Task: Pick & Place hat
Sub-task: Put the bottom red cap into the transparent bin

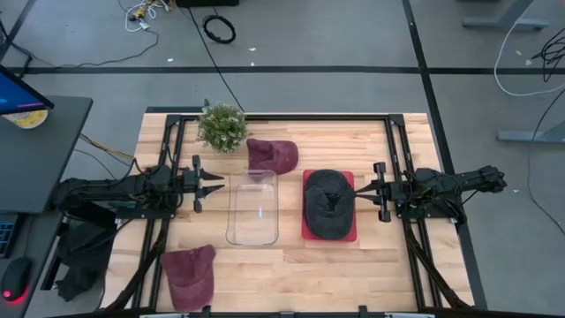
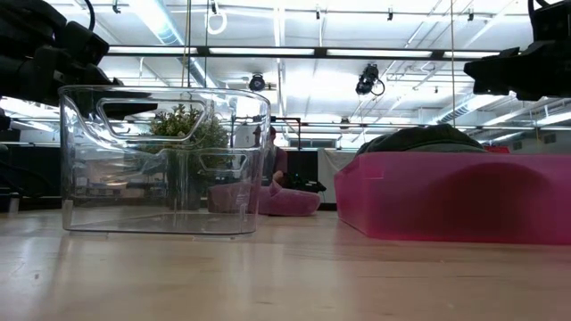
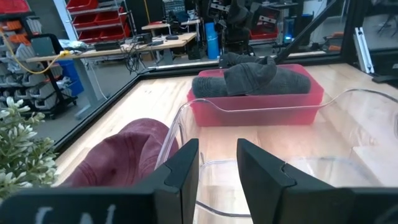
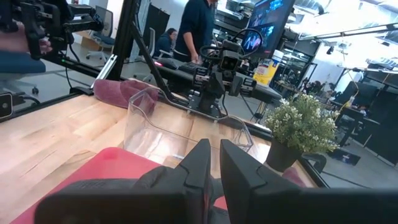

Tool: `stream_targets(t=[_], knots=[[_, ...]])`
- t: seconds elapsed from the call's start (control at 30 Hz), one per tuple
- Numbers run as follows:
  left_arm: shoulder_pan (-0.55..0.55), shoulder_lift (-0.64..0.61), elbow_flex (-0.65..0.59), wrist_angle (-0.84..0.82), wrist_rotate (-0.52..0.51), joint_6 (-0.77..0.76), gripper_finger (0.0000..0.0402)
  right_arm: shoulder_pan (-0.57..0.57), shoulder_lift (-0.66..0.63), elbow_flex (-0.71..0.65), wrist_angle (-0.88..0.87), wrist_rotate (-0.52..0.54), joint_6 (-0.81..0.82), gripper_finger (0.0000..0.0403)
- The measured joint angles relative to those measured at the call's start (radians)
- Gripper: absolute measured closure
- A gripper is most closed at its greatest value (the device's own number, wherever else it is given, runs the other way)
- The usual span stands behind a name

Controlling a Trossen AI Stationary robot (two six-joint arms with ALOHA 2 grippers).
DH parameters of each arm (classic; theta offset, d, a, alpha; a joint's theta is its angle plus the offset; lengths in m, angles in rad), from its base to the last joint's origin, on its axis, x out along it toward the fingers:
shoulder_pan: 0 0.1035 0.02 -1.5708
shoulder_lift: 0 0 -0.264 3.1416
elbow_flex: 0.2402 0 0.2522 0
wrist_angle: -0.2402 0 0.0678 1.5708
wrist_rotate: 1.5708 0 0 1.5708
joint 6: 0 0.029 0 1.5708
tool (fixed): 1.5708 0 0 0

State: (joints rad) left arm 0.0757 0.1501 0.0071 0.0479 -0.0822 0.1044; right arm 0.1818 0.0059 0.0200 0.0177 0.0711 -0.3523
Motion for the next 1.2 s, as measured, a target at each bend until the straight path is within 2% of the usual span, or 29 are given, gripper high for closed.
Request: stream_targets(t=[0.17,0.3,0.47,0.53,0.63,0.8,0.87,0.97,1.1,1.2], knots=[[0.0,0.0,0.0,0.0,0.001,-0.024,0.0287,0.0,0.0,0.0,0.0,0.0,0.0,0.0364],[0.0,0.0,0.0,0.002,0.061,-0.144,0.0287,0.0,0.0,0.0,0.0,0.0,0.0,0.0364],[0.0,0.0,0.0,0.015,0.154,-0.388,0.0287,0.0,0.0,0.0,0.0,0.0,0.0,0.0364],[-0.001,0.0,0.0,0.04,0.153,-0.52,0.0287,0.0,0.0,0.0,0.0,0.0,-0.001,0.0364],[-0.001,0.0,0.0,0.058,0.075,-0.657,0.0287,0.0,0.0,0.0,0.0,0.0,-0.001,0.0364],[-0.001,0.0,0.0,0.065,-0.118,-0.692,0.0287,0.0,0.0,0.0,0.0,0.0,-0.001,0.0364],[0.0,0.0,0.0,0.085,-0.132,-0.726,0.0287,0.0,0.0,0.0,0.0,0.0,-0.001,0.0364],[-0.001,0.0,0.0,0.159,-0.073,-0.748,0.0287,0.0,0.0,0.0,0.0,0.0,-0.001,0.0364],[-0.007,0.0,0.0,0.331,0.054,-0.723,0.0287,0.0,0.0,0.0,0.0,0.0,-0.001,0.0364],[-0.05,0.0,0.0,0.435,0.109,-0.693,0.0287,0.0,0.0,0.0,0.0,0.0,-0.001,0.0364]])
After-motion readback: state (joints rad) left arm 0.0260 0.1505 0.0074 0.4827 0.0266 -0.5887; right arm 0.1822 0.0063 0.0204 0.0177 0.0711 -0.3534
